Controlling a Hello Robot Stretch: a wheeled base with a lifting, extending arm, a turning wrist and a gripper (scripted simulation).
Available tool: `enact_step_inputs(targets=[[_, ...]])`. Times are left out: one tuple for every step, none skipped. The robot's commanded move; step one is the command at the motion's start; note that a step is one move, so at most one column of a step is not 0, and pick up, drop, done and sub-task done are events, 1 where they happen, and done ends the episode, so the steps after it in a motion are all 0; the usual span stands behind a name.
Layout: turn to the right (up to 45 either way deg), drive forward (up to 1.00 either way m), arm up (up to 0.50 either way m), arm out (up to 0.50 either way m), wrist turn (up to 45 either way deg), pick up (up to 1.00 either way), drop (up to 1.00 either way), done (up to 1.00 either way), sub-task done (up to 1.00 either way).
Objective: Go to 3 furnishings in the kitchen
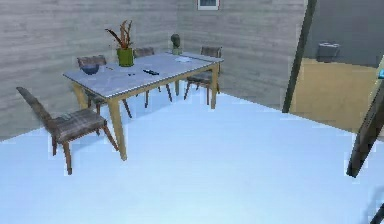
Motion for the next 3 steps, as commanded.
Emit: enact_step_inputs(targets=[[0.0,0.4,0.0,0.0,0.0,0.0,0.0,0.0,0.0],[39.0,0.0,0.0,0.0,0.0,0.0,0.0,0.0,0.0],[0.0,1.0,0.0,0.0,0.0,0.0,0.0,0.0,0.0]])
